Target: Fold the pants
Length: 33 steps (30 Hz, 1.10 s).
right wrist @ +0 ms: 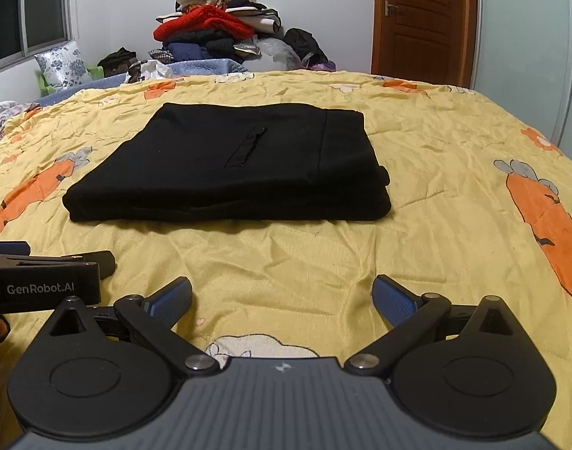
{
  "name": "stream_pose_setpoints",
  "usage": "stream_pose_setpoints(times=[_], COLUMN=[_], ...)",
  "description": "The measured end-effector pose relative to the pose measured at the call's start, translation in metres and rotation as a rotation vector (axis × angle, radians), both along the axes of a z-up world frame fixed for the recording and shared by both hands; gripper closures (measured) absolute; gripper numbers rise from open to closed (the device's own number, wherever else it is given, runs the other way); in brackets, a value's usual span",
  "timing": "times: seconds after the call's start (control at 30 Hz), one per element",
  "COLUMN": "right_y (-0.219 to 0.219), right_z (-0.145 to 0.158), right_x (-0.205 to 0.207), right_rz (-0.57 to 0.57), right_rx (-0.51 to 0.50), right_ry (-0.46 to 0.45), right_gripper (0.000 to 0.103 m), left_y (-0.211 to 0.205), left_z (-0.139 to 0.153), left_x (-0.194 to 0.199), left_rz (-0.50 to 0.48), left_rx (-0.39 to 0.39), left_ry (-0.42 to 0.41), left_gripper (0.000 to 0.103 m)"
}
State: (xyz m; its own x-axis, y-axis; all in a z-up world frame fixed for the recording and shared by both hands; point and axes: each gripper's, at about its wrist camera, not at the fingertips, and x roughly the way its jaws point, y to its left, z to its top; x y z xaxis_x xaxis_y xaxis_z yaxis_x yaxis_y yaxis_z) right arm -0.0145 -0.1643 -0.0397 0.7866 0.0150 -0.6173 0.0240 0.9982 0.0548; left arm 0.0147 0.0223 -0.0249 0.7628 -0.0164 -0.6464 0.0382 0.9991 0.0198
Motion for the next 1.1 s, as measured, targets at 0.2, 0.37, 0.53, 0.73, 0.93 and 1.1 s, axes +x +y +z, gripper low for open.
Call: stream_pose_setpoints(times=[0.2,0.37,0.53,0.73,0.93,1.1], right_y=[0.0033,0.0024,0.0028,0.0012,-0.0010,-0.0001], right_z=[-0.0014,-0.0020,-0.0020,-0.0012,-0.0018,-0.0020], right_x=[0.0013,0.0010,0.0010,0.0008,0.0014,0.0009], right_rz=[-0.003,-0.002,-0.002,-0.022,-0.051,-0.042], right_rx=[-0.028,-0.026,-0.025,-0.020,-0.025,-0.028], right_ry=[0.010,0.010,0.010,0.005,0.011,0.011], right_gripper=[0.000,0.000,0.000,0.000,0.000,0.000], left_y=[0.0004,-0.0001,0.0002,-0.0008,-0.0001,0.0005], left_z=[-0.0008,-0.0007,-0.0007,-0.0006,-0.0006,-0.0009], left_x=[0.0002,-0.0001,0.0002,-0.0010,-0.0003,-0.0007], left_rz=[0.007,0.008,0.007,0.001,-0.006,-0.011], left_rx=[-0.004,-0.007,-0.008,-0.009,-0.010,-0.010], left_ry=[-0.003,-0.004,-0.003,-0.002,0.000,0.001], left_gripper=[0.000,0.000,0.000,0.000,0.000,0.000])
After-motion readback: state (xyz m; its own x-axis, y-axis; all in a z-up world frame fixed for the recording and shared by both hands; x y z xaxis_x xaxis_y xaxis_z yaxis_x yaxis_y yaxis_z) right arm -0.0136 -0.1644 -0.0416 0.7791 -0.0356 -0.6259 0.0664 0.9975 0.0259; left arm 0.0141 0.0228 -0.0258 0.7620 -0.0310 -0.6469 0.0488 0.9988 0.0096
